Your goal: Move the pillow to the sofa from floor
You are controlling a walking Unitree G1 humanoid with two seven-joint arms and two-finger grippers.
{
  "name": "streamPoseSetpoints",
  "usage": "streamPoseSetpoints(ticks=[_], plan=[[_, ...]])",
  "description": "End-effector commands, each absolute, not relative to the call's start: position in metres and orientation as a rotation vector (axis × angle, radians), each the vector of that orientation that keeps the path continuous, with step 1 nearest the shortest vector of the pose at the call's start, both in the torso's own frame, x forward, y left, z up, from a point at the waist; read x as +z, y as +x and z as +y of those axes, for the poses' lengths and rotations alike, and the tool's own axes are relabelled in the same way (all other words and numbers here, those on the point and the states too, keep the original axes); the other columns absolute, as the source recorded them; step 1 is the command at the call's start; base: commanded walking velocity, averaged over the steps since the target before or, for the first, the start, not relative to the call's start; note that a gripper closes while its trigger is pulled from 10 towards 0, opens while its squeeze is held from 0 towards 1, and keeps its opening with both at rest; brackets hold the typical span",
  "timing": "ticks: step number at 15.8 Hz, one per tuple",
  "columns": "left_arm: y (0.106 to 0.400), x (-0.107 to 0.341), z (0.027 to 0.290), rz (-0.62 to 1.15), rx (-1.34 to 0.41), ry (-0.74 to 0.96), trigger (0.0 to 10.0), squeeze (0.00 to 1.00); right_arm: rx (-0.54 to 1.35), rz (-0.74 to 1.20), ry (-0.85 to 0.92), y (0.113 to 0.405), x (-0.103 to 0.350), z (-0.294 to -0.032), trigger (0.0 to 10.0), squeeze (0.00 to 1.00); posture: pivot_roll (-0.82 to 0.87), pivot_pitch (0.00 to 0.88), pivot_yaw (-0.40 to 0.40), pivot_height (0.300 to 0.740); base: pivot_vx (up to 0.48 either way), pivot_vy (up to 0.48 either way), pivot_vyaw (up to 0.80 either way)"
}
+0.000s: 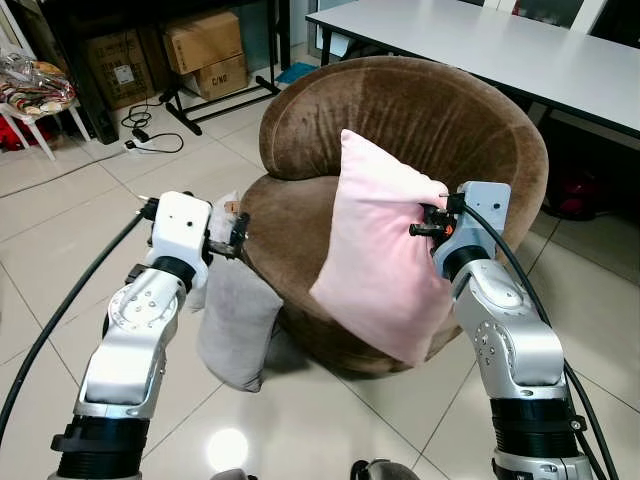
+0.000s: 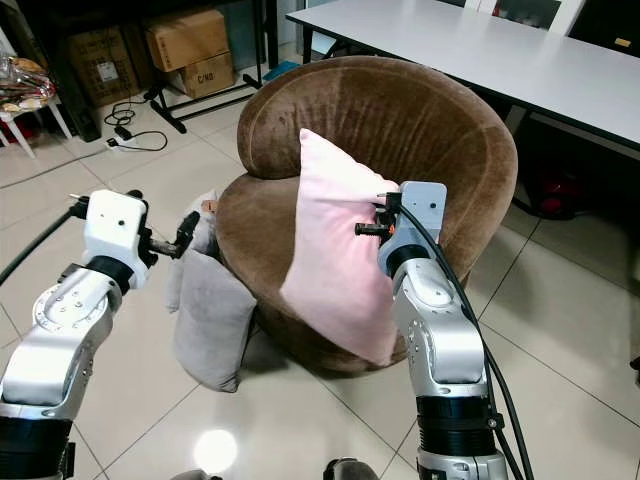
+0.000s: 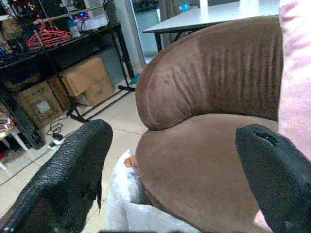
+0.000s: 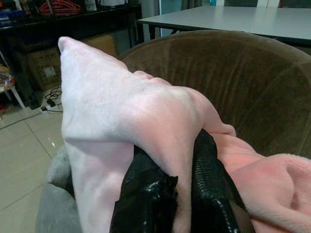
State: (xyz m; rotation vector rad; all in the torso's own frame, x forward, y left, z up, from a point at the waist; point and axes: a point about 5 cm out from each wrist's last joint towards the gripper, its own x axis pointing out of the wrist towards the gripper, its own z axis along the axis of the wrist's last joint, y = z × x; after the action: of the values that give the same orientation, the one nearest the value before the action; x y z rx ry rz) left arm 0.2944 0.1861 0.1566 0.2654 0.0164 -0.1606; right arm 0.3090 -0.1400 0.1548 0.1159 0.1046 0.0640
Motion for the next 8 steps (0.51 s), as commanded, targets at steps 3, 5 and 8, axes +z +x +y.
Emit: streamPoseSetpoints(ticks=[3,5,8], plan=[[0.2951,0.1628,0.1843,-0.014,-0.168,0.296,10.0,0.0,0.055,0.05,0.115,0.31,0.1667,-0.1426,10.0,0.0,-0.05,0.0,-0.021,0.74,0.0,0.0,0.0],[0.2953,0.1595,0.1857,-0.003,-0.144,0.333,10.0,0.0,0.054,0.049,0.114,0.3101,0.1667,-0.1427,10.0,0.0,-0.05,0.0,-0.022,0.74,0.0,0.0,0.0],[0.2958,0.1634,0.1877,-0.037,-0.136,0.348,10.0,0.0,0.051,0.056,0.121,0.3094,0.1647,-0.1426,10.0,0.0,-0.05,0.0,-0.019,0.74,0.0,0.0,0.0]])
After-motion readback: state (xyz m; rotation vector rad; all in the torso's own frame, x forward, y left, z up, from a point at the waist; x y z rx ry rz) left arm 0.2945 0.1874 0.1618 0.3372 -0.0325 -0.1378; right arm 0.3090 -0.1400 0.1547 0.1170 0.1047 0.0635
